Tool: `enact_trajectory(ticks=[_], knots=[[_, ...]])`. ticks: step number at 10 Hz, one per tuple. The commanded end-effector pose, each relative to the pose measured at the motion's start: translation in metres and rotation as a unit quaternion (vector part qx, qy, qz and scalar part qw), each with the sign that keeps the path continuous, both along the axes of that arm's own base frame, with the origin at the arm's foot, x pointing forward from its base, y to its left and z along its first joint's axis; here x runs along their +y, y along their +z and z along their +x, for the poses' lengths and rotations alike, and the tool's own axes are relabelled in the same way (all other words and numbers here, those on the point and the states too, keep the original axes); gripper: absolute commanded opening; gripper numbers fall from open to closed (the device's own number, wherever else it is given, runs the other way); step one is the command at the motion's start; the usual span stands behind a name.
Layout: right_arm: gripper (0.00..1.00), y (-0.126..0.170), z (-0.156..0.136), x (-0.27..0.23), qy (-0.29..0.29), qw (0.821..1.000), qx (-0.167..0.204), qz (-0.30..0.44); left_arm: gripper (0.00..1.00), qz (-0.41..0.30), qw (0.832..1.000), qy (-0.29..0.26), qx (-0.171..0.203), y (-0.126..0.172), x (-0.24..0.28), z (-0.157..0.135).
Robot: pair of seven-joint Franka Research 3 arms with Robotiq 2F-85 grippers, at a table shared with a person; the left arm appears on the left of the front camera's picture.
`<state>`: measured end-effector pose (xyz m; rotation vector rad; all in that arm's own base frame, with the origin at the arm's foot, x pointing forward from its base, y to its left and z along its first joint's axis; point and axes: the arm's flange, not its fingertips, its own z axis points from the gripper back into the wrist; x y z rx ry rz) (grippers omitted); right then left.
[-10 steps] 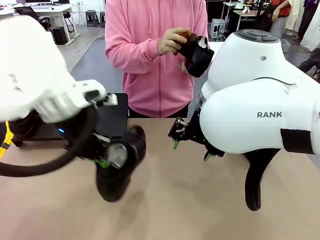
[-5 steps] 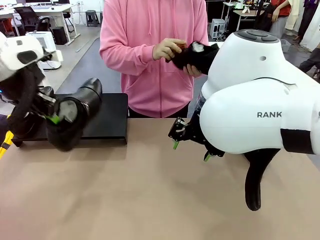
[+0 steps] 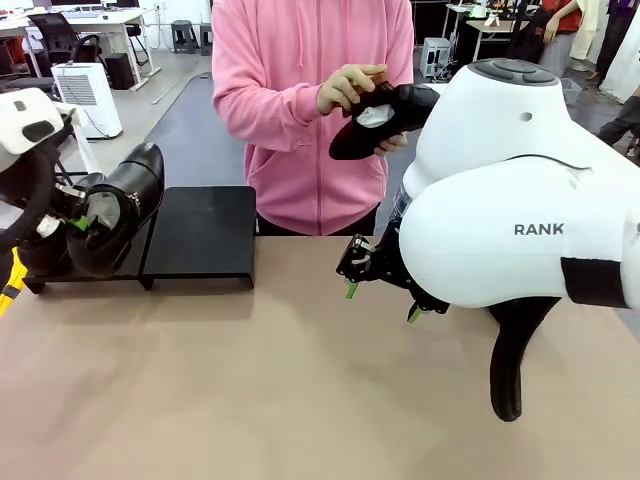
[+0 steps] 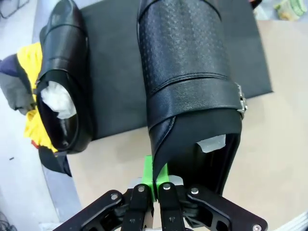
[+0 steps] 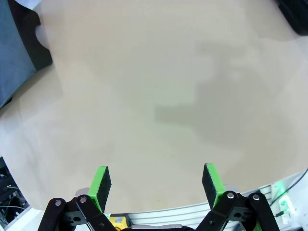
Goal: Organize the shoes by placing them on the stand.
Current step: Place the Shoe from the middle of the table onto the Shoes Stand.
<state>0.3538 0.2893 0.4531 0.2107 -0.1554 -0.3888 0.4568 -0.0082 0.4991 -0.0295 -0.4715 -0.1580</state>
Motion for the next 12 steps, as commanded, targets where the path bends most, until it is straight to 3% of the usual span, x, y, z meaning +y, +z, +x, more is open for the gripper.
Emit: enact_trajectory(ticks=[1, 5, 12], knots=[[1.00, 0.002, 0.003, 0.001, 0.010, 1.000, -0.001, 0.014, 0.00, -0.016, 0.999, 0.035, -0.018, -0.007, 0.007, 0.017], [1.00, 0.002, 0.003, 0.001, 0.010, 1.000, -0.001, 0.014, 0.00, -0.044, 0.996, 0.071, -0.038, -0.024, 0.027, 0.042], [1.00, 0.002, 0.003, 0.001, 0.010, 1.000, -0.001, 0.014, 0.00, -0.064, 0.992, 0.107, -0.029, -0.048, 0.040, 0.073]])
